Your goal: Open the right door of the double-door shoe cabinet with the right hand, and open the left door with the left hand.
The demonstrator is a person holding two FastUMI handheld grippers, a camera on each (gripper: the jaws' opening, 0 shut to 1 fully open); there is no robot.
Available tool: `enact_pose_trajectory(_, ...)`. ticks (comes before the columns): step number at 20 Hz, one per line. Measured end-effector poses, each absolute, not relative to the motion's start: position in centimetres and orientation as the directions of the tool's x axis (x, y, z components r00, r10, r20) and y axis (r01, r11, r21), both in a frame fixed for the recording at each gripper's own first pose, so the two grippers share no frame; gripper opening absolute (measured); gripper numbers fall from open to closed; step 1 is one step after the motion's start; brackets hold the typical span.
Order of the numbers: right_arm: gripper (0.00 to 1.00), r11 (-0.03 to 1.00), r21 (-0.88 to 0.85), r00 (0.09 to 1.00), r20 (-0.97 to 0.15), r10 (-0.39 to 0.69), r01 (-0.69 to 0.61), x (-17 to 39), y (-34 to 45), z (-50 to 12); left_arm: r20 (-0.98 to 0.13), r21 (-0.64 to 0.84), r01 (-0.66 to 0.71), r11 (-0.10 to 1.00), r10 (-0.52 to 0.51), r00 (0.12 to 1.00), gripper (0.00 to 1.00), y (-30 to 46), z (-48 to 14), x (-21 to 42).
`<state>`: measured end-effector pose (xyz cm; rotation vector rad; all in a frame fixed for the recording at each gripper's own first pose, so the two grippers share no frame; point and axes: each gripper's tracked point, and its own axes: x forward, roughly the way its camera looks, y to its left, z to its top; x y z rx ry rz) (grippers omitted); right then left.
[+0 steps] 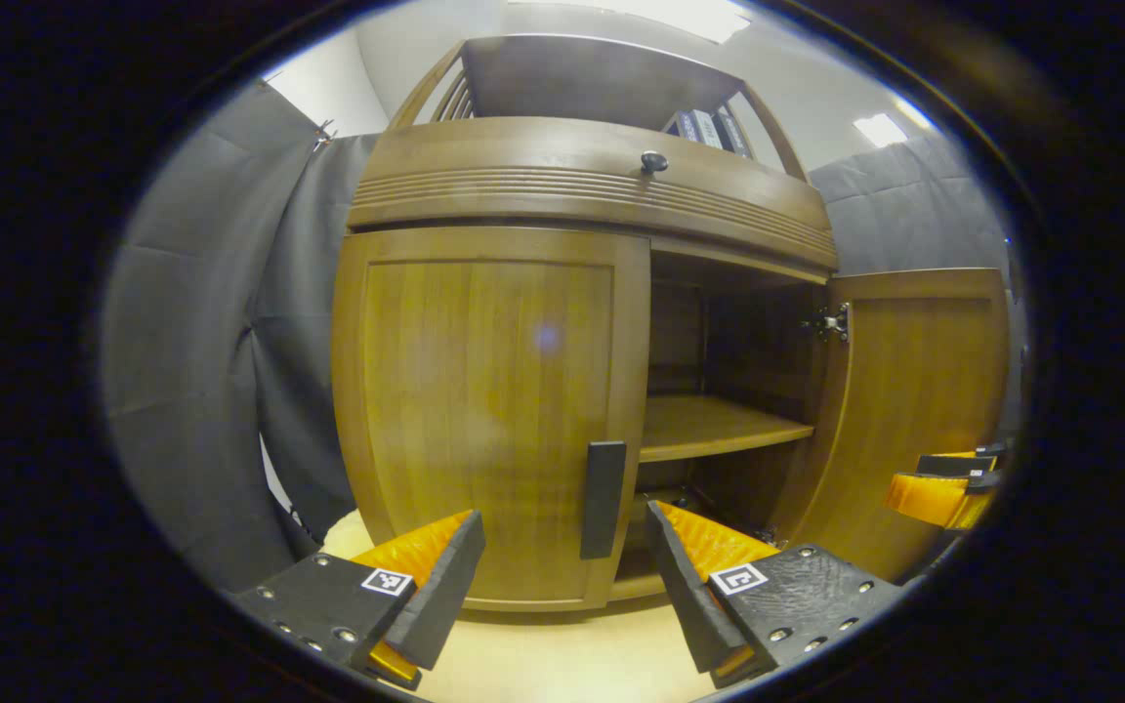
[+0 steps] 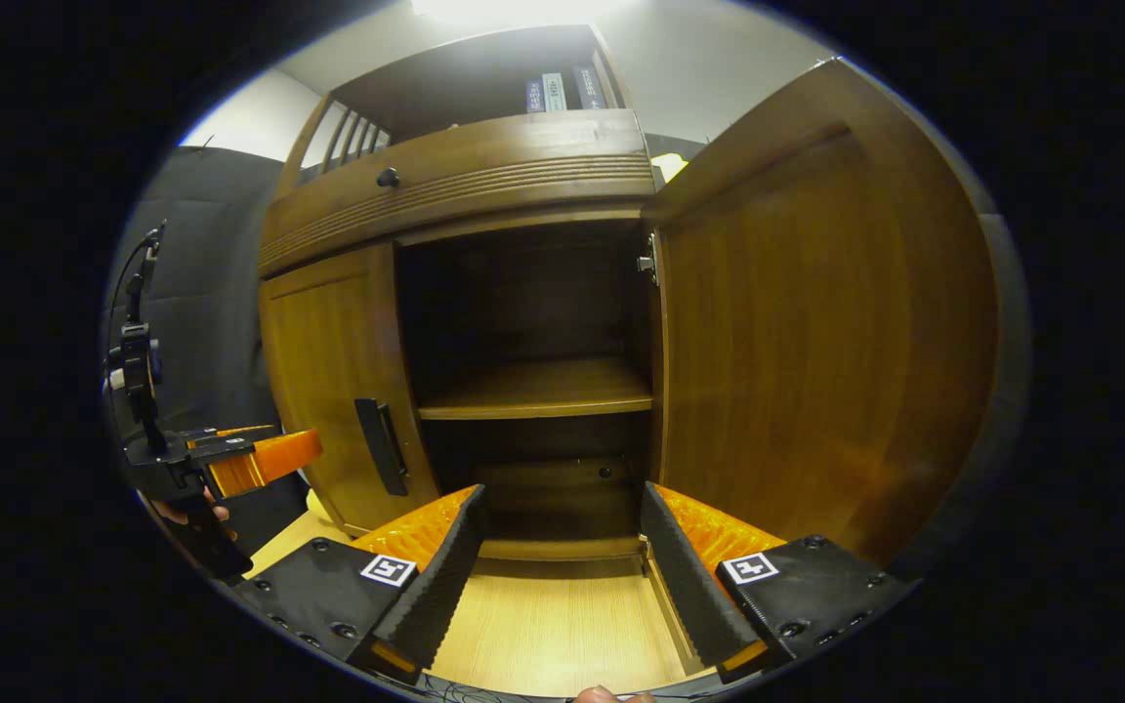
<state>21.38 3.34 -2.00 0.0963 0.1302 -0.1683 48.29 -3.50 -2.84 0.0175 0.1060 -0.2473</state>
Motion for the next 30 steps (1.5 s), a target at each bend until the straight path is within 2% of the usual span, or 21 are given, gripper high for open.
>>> enact_pose_trajectory(2, 0.93, 0.981, 0.098, 0.978, -0.143, -0.153, 0.168, 21.9, 3.7, -2.1, -0.119, 0.027, 0.233, 0.972, -0.228, 0.966, 0.94, -3.9, -3.3, 50.1)
enact_pose_trajectory(5, 0.93, 0.985, 0.079, 0.980, -0.143, -0.138, 0.150, 22.5, 3.6, -2.4, -0.139, 0.015, 0.277, 0.961, -0.272, 0.952, 0.94, -5.6, -4.1, 51.8)
enact_pose_trajectory(6, 0.98, 0.987, 0.073, 0.981, -0.144, -0.131, 0.143, 22.8, 3.6, -2.4, -0.142, 0.013, 0.282, 0.959, -0.278, 0.950, 0.94, -6.0, -4.3, 52.4)
enact_pose_trajectory(7, 0.98, 0.988, 0.069, 0.981, -0.147, -0.124, 0.135, 23.0, 3.6, -2.5, -0.142, 0.014, 0.279, 0.960, -0.274, 0.951, 0.94, -6.3, -4.6, 52.9)
enact_pose_trajectory(8, 0.93, 0.989, 0.066, 0.982, -0.148, -0.119, 0.129, 23.1, 3.6, -2.6, -0.146, 0.017, 0.277, 0.961, -0.272, 0.951, 0.94, -6.6, -4.6, 53.5)
enact_pose_trajectory(9, 0.98, 0.990, 0.068, 0.982, -0.151, -0.115, 0.126, 23.3, 3.6, -2.6, -0.152, 0.021, 0.279, 0.960, -0.273, 0.950, 0.94, -7.2, -5.0, 54.1)
enact_pose_trajectory(10, 0.94, 0.990, 0.076, 0.981, -0.162, -0.106, 0.120, 23.4, 3.9, -2.8, -0.159, 0.037, 0.276, 0.961, -0.267, 0.950, 0.94, -7.4, -5.5, 54.6)
enact_pose_trajectory(12, 0.94, 0.992, 0.091, 0.982, -0.178, -0.068, 0.085, 23.7, 4.7, -3.1, -0.169, 0.065, 0.265, 0.962, -0.251, 0.953, 0.94, -8.0, -6.4, 55.8)
enact_pose_trajectory(13, 0.94, 0.994, 0.082, 0.982, -0.177, -0.057, 0.073, 24.0, 4.7, -3.1, -0.174, 0.066, 0.254, 0.965, -0.239, 0.955, 0.83, -8.3, -6.6, 56.3)
enact_pose_trajectory(14, 0.98, 0.996, 0.069, 0.983, -0.179, -0.049, 0.062, 24.3, 4.7, -3.1, -0.184, 0.056, 0.261, 0.964, -0.247, 0.952, 0.72, -8.8, -6.9, 56.6)
enact_pose_trajectory(15, 0.98, 0.997, 0.059, 0.982, -0.182, -0.041, 0.053, 24.4, 4.6, -3.1, -0.187, 0.043, 0.260, 0.965, -0.248, 0.951, 0.72, -8.9, -7.2, 56.9)
enact_pose_trajectory(16, 0.94, 0.998, 0.056, 0.982, -0.186, -0.032, 0.043, 24.6, 4.6, -3.3, -0.186, 0.025, 0.265, 0.964, -0.256, 0.949, 0.58, -9.0, -7.4, 57.2)
enact_pose_trajectory(17, 0.94, 0.998, 0.058, 0.982, -0.189, -0.023, 0.034, 24.7, 4.7, -3.3, -0.184, 0.030, 0.239, 0.971, -0.230, 0.956, 0.55, -8.8, -7.6, 57.6)
enact_pose_trajectory(19, 0.94, 0.998, 0.061, 0.981, -0.196, -0.008, 0.021, 25.0, 4.9, -3.5, -0.194, 0.004, 0.244, 0.970, -0.239, 0.952, 0.47, -9.4, -8.2, 57.8)
enact_pose_trajectory(23, 0.94, 0.996, 0.086, 0.976, -0.216, 0.003, 0.016, 25.3, 5.0, -3.8, -0.217, 0.060, 0.220, 0.974, -0.203, 0.955, 0.32, -9.2, -9.2, 57.5)
enact_pose_trajectory(27, 0.94, 0.994, 0.113, 0.971, -0.237, 0.029, -0.002, 25.4, 5.6, -4.3, -0.215, 0.008, 0.210, 0.978, -0.203, 0.955, 0.16, -9.2, -9.2, 57.2)
enact_pose_trajectory(28, 0.98, 0.993, 0.115, 0.971, -0.237, 0.039, -0.011, 25.3, 5.7, -4.4, -0.209, 0.012, 0.204, 0.979, -0.197, 0.958, 0.12, -9.1, -8.9, 57.0)
enact_pose_trajectory(30, 0.98, 0.992, 0.118, 0.972, -0.228, 0.057, -0.031, 25.6, 6.1, -4.5, -0.194, 0.020, 0.192, 0.981, -0.184, 0.964, 0.05, -9.2, -9.2, 57.6)
